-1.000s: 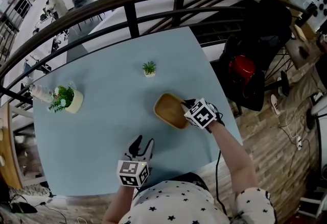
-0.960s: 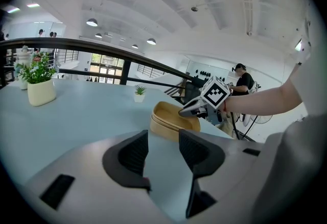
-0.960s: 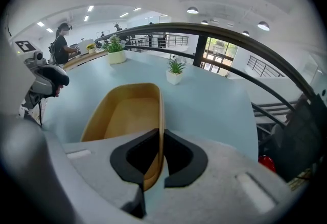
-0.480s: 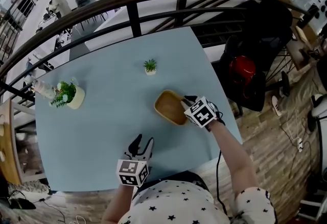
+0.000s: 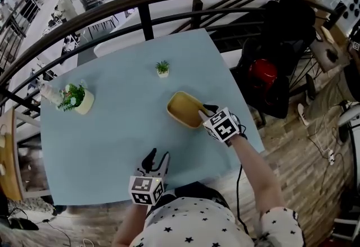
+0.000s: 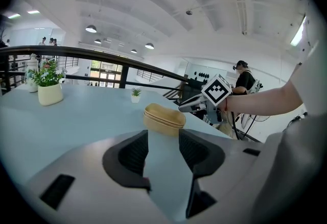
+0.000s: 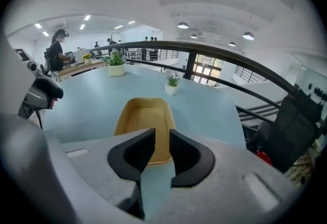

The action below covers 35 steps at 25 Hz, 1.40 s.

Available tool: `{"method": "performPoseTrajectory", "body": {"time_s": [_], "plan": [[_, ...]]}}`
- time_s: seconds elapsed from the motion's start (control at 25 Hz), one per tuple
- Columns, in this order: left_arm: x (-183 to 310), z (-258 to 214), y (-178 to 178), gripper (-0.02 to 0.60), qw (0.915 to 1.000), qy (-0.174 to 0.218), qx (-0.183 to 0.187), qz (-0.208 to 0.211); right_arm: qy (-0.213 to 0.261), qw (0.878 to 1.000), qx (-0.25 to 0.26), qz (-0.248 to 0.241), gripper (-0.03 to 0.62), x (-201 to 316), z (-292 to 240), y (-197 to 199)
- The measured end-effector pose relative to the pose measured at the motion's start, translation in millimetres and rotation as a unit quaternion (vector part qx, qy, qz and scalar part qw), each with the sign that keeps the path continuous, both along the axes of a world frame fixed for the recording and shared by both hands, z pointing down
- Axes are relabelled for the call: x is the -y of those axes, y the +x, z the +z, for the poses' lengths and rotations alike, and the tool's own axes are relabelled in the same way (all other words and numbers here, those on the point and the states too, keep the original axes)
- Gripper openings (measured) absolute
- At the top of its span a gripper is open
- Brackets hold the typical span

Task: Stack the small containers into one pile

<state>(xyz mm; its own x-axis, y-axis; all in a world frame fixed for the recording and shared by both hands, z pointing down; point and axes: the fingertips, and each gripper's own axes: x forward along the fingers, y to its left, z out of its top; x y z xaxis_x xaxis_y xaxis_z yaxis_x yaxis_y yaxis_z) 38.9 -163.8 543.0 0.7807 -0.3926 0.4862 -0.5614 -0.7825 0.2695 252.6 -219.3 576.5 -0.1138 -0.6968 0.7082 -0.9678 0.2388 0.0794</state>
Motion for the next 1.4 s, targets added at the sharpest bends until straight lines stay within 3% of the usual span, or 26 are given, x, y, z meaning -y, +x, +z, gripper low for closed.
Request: {"method": "performPoseTrajectory", "body": {"time_s": [0.24,0.84,1.12,1.4], "plan": [[-29.7,-5.6,-8.5,0.179,0.9999,0.009,-0.008,-0.004,0.022,0.999,0.044,0.021,0.069,-38.4,-9.8,-21.7],[-97.3,-26.9,-48.0,0.179,0.9977,0.038,-0.038,-0.041,0.094,0.981,0.161,0.06,0.048,-155.5,-41.3,-115.6],[-132.3,-37.4,-57.5,0.179,0.9967,0.05,-0.05,-0.04,0.127,0.97,0.193,0.069,0.008,-204.3,-59.2,-154.0],[-157.8,-44.9,-64.0,0.179,0.9961,0.053,-0.061,-0.036,0.155,0.965,0.202,0.067,0.006,-241.4,-75.4,-178.6]]}}
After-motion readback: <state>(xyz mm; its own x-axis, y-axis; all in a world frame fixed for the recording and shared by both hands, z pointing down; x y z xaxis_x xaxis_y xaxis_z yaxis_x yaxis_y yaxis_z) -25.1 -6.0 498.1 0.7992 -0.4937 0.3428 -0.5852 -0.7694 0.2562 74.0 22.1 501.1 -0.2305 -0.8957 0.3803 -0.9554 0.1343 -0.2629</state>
